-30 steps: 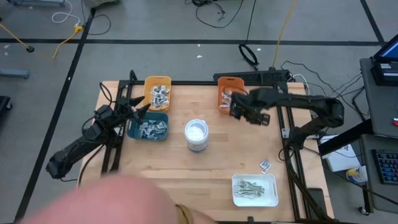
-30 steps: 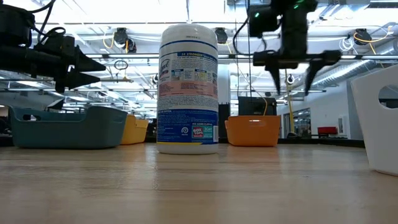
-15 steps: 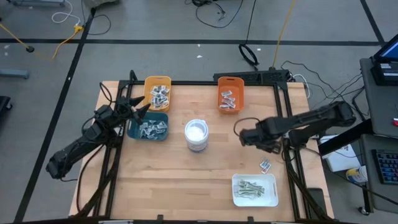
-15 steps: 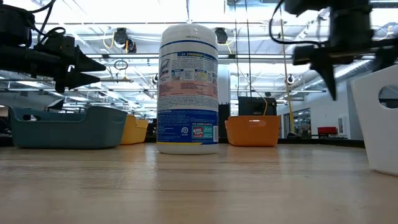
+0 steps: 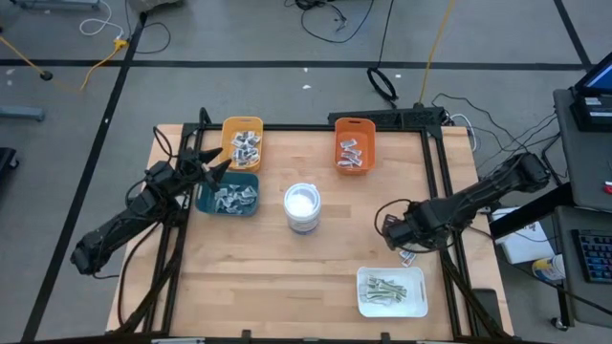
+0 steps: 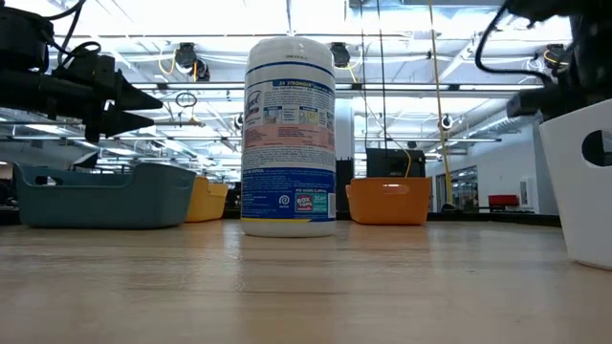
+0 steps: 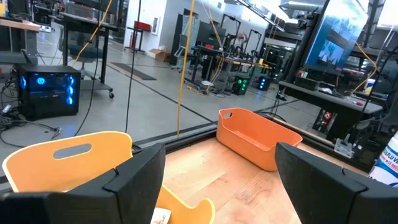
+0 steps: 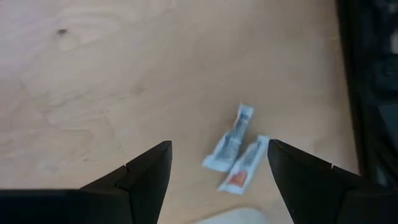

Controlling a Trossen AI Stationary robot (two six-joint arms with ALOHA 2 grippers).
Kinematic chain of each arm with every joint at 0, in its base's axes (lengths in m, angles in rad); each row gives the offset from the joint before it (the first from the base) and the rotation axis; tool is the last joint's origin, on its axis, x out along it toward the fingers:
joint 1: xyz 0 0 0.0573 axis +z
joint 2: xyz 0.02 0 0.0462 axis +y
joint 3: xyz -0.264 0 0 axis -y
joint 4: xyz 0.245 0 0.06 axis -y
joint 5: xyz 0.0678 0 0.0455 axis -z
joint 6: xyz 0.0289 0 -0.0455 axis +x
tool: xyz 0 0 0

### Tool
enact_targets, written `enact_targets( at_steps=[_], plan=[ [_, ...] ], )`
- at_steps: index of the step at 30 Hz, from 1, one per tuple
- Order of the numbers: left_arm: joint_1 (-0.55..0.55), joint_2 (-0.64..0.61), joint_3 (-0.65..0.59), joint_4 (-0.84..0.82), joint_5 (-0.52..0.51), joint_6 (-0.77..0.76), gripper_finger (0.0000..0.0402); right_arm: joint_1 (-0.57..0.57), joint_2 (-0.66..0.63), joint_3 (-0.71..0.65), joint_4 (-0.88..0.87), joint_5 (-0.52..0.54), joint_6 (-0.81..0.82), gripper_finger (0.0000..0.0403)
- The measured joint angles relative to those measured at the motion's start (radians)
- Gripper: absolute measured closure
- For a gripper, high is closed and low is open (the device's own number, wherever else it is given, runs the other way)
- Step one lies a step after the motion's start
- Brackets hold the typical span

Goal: Pick & Place First Aid Supplies
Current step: Put the orange pad into the orange bin

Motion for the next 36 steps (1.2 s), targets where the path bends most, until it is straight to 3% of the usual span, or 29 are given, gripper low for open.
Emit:
enact_targets(
  at_steps=[7,20,24,32,36],
  plan=[
    [0.0,0.0,0.0,0.0,0.0,-0.001,0.0096,-0.009,0.01,-0.128,0.212,-0.006,-0.015,0.014],
    [0.0,0.0,0.0,0.0,0.0,0.0,0.0096,-0.008,0.017,-0.251,0.351,-0.052,-0.015,0.0147],
    [0.0,0.0,0.0,0.0,0.0,0.0,0.0096,-0.017,0.014,-0.278,0.42,-0.048,-0.054,0.0199],
    [0.0,0.0,0.0,0.0,0.0,0.0,0.0096,-0.023,0.012,-0.278,0.449,-0.044,-0.106,0.038],
    [0.0,0.0,0.0,0.0,0.0,0.0,0.0096,-0.075,0.017,-0.252,0.434,-0.062,-0.235,0.0389]
  ],
)
